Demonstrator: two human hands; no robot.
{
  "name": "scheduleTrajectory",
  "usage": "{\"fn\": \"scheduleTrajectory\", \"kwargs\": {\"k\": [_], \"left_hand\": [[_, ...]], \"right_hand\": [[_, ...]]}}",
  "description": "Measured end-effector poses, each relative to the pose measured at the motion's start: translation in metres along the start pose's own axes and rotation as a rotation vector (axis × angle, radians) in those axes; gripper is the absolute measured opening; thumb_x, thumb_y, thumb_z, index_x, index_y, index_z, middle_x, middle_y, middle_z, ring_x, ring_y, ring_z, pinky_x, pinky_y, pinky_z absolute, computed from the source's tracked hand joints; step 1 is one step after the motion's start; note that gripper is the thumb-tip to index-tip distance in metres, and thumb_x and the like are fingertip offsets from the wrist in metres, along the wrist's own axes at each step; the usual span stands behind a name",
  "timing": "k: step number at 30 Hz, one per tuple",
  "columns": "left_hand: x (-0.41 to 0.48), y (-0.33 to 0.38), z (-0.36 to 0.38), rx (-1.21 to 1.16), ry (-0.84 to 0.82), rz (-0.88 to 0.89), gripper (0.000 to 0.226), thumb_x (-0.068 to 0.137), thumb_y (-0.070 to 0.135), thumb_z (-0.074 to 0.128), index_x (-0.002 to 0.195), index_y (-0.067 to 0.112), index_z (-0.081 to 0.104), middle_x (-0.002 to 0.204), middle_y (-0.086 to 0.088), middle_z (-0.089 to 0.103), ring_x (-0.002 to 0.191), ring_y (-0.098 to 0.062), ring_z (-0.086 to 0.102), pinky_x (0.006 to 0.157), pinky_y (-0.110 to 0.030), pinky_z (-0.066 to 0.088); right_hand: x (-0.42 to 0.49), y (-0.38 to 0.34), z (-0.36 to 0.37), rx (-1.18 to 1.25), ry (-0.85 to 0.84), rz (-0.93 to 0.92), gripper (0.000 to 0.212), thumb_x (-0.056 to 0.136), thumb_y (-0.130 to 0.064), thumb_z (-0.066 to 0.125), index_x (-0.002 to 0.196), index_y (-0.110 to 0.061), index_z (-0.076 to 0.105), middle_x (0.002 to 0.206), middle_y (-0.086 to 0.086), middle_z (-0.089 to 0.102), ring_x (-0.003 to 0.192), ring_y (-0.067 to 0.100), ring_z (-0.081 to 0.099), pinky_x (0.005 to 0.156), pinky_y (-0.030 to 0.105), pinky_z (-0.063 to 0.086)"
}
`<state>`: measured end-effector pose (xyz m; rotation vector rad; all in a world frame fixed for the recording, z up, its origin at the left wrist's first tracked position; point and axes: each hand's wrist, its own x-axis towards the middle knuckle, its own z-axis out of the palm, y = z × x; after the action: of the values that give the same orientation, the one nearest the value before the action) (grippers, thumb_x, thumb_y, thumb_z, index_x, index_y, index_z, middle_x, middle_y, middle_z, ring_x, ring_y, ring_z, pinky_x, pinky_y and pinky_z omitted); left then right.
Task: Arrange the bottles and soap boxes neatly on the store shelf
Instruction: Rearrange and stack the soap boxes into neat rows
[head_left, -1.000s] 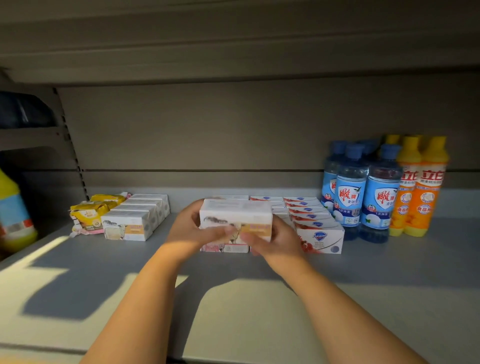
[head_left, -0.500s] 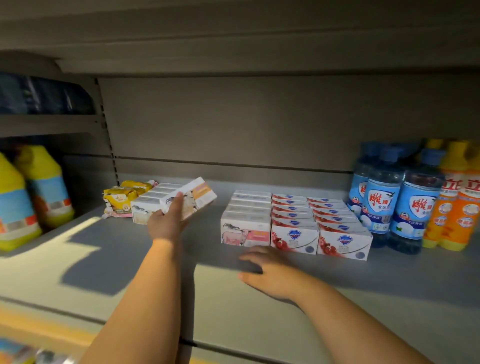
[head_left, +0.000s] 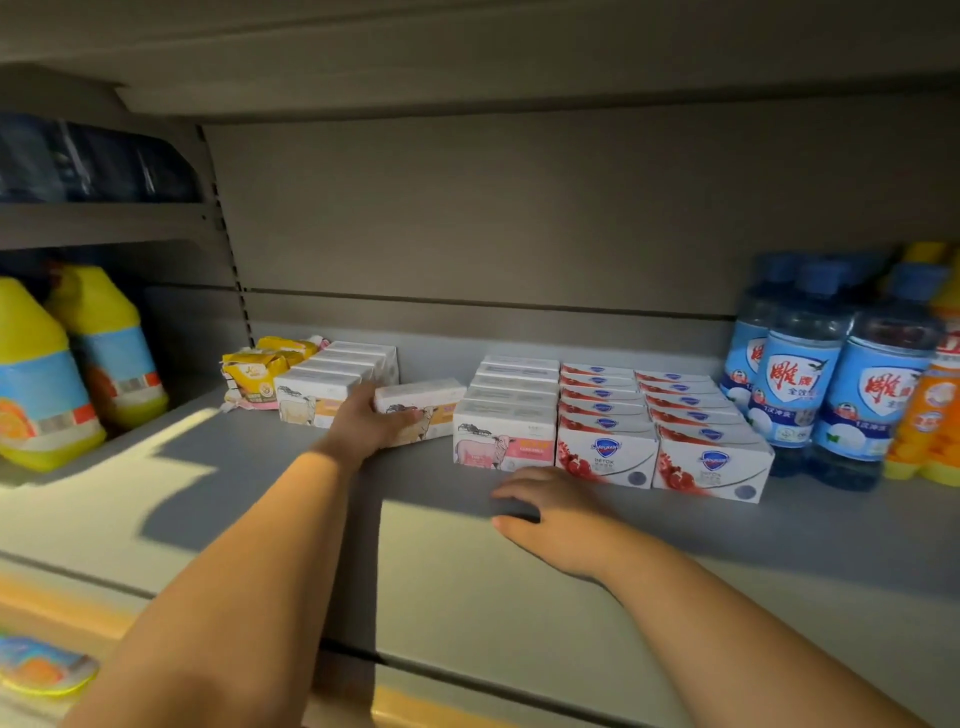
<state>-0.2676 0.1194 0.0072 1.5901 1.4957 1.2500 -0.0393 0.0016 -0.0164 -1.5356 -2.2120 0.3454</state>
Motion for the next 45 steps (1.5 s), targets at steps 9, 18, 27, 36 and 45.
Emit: {"fn": "scheduleTrajectory", "kwargs": {"k": [9, 18, 27, 36, 45], "left_hand": [[0.062, -0.004, 0.025, 0.415, 0.105, -0.118, 0.068, 0.075, 0.012, 0.063, 0.139, 0.014, 0.041, 0.134, -0.018, 0.046, 0.128, -0.035, 0.037, 0.106, -0.037, 0.031], [0.099, -0.011, 0.064, 0.183, 0.135, -0.085, 0.084, 0.064, 0.023, 0.075, 0.137, 0.018, 0.034, 0.110, -0.005, 0.050, 0.114, -0.026, 0.050, 0.096, -0.027, 0.037], [0.110, -0.010, 0.077, 0.119, 0.170, -0.006, 0.044, 0.071, 0.003, 0.071, 0.112, -0.002, 0.056, 0.107, -0.016, 0.066, 0.102, -0.028, 0.062, 0.089, -0.032, 0.049], [0.104, -0.010, 0.076, 0.048, 0.114, -0.017, 0.059, 0.072, 0.005, 0.071, 0.124, 0.001, 0.044, 0.118, -0.015, 0.061, 0.111, -0.027, 0.058, 0.099, -0.035, 0.045], [0.043, 0.005, 0.047, 0.448, 0.163, 0.138, 0.034, 0.085, 0.023, 0.051, 0.118, 0.021, 0.059, 0.113, -0.006, 0.065, 0.106, -0.028, 0.058, 0.079, -0.027, 0.038]], "right_hand": [[0.003, 0.002, 0.001, 0.074, 0.023, 0.001, 0.041, 0.083, -0.038, 0.063, 0.122, -0.028, 0.059, 0.131, -0.010, 0.050, 0.121, 0.007, 0.041, 0.102, 0.018, 0.028], [0.003, 0.002, 0.000, 0.117, 0.087, 0.034, 0.034, 0.084, -0.027, 0.066, 0.118, -0.020, 0.063, 0.127, -0.005, 0.056, 0.117, 0.008, 0.046, 0.093, 0.009, 0.027], [0.007, 0.005, 0.002, 0.129, 0.118, 0.060, 0.027, 0.084, -0.027, 0.066, 0.110, -0.020, 0.067, 0.117, -0.006, 0.062, 0.110, 0.006, 0.052, 0.095, 0.015, 0.036], [0.006, 0.007, 0.001, 0.166, 0.120, 0.074, 0.025, 0.084, -0.026, 0.064, 0.108, -0.022, 0.068, 0.113, -0.009, 0.062, 0.105, 0.003, 0.053, 0.092, 0.015, 0.038], [0.005, 0.005, 0.000, 0.141, 0.107, 0.109, 0.020, 0.084, -0.024, 0.063, 0.103, -0.024, 0.069, 0.109, -0.011, 0.063, 0.101, 0.004, 0.056, 0.092, 0.021, 0.043]]}}
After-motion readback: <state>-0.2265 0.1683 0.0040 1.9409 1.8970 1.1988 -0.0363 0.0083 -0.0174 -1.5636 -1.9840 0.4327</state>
